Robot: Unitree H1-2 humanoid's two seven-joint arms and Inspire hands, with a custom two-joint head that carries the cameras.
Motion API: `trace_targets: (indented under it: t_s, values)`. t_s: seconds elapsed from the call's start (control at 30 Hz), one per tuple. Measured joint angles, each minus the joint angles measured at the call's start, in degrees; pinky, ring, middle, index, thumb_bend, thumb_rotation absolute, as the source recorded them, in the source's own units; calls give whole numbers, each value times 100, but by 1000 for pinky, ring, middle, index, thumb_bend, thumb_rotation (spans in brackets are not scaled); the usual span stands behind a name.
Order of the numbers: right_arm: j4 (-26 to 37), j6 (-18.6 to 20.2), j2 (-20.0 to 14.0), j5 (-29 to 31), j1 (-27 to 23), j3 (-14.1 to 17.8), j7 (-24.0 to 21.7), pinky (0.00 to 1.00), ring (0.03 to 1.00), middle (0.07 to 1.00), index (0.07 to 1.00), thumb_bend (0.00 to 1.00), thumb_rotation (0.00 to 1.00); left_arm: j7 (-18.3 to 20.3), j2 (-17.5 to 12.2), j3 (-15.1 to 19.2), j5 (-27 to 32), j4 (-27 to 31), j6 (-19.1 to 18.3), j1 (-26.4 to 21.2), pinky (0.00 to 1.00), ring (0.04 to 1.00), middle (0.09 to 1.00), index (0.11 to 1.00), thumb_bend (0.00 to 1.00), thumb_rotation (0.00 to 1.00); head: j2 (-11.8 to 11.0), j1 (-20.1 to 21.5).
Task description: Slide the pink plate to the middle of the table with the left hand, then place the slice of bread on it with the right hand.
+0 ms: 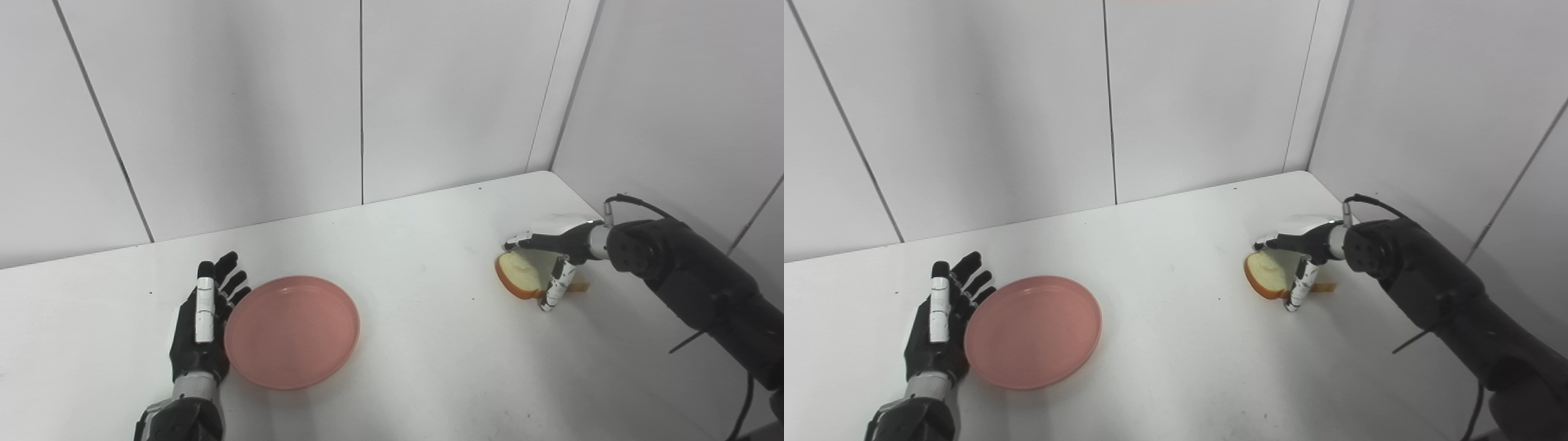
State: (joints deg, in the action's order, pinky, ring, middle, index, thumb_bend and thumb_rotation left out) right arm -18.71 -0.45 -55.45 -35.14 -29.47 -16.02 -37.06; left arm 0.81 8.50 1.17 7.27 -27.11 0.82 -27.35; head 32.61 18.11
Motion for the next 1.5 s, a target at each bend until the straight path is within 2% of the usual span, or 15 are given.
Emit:
trace_targets:
  t_s: [0.27, 0.33, 0.4, 0.43, 0.47, 0.5, 0.53, 0.57, 0.63, 0.7, 0.77, 0.87, 1.37, 1.5]
  values:
    - [-180, 0, 71, -192, -131, -92, 150, 910, 955, 951, 914, 1000, 205, 5, 3, -12, 1, 53, -83, 16, 860, 866, 897, 754, 842, 880, 18, -9]
    - [-231, 0, 85, -194, -141, -91, 212, 871, 924, 929, 895, 1000, 180, 8, 3, -13, 3, 57, -90, 16, 869, 868, 897, 751, 837, 878, 35, -9]
    - [-229, 1, 123, -205, -129, -80, 351, 832, 876, 886, 852, 1000, 105, 10, 5, -11, 4, 62, -96, 17, 868, 867, 897, 745, 838, 874, 35, -9]
    - [-228, 0, 151, -210, -102, -51, 476, 670, 764, 820, 818, 941, 43, 10, 6, -11, 4, 62, -99, 17, 865, 867, 896, 743, 840, 875, 35, -9]
    - [-227, 0, 174, -196, -61, -13, 619, 615, 725, 798, 806, 921, 21, 10, 9, -11, 4, 63, -103, 17, 864, 867, 895, 742, 840, 875, 44, -26]
    - [-226, -1, 198, -181, -34, 16, 744, 517, 589, 679, 768, 795, 8, 10, 9, -12, 3, 63, -105, 17, 865, 866, 896, 746, 839, 877, 53, -26]
    - [-232, -1, 217, -178, -12, 36, 843, 464, 498, 589, 737, 639, 3, 10, 9, -13, 2, 63, -107, 17, 863, 863, 894, 747, 838, 879, 53, -26]
    - [-239, -2, 229, -165, 5, 56, 930, 430, 458, 547, 709, 576, 1, 10, 9, -15, 2, 64, -107, 17, 862, 860, 891, 745, 839, 877, 53, -26]
    - [-283, -2, 230, -121, 9, 78, 1054, 408, 439, 525, 689, 547, 0, 9, 11, -14, 1, 63, -107, 17, 861, 858, 889, 742, 839, 875, 53, -26]
    - [-275, -3, 228, -107, 20, 76, 1076, 354, 433, 505, 625, 536, 0, 7, 15, -8, 2, 64, -108, 17, 864, 860, 889, 735, 836, 871, 70, -26]
    - [-262, -38, 225, -107, 33, 70, 1123, 351, 418, 480, 560, 521, 0, 4, 18, -7, 2, 71, -119, 17, 873, 866, 897, 740, 832, 875, 70, -26]
    - [-269, -230, 204, -106, 34, 44, 1128, 363, 425, 496, 511, 519, 0, 5, 22, -9, 3, 101, -160, 21, 885, 868, 899, 748, 818, 883, 79, -35]
    - [-219, -264, 181, -69, 51, 29, 1052, 358, 431, 494, 499, 520, 0, -75, 41, -21, -1, 138, -183, 37, 872, 861, 898, 747, 814, 885, 97, -61]
    - [-174, -407, 157, -57, 51, 27, 1008, 345, 424, 488, 509, 520, 0, -83, 43, -18, -1, 138, -183, 37, 880, 864, 899, 751, 811, 880, 105, -88]
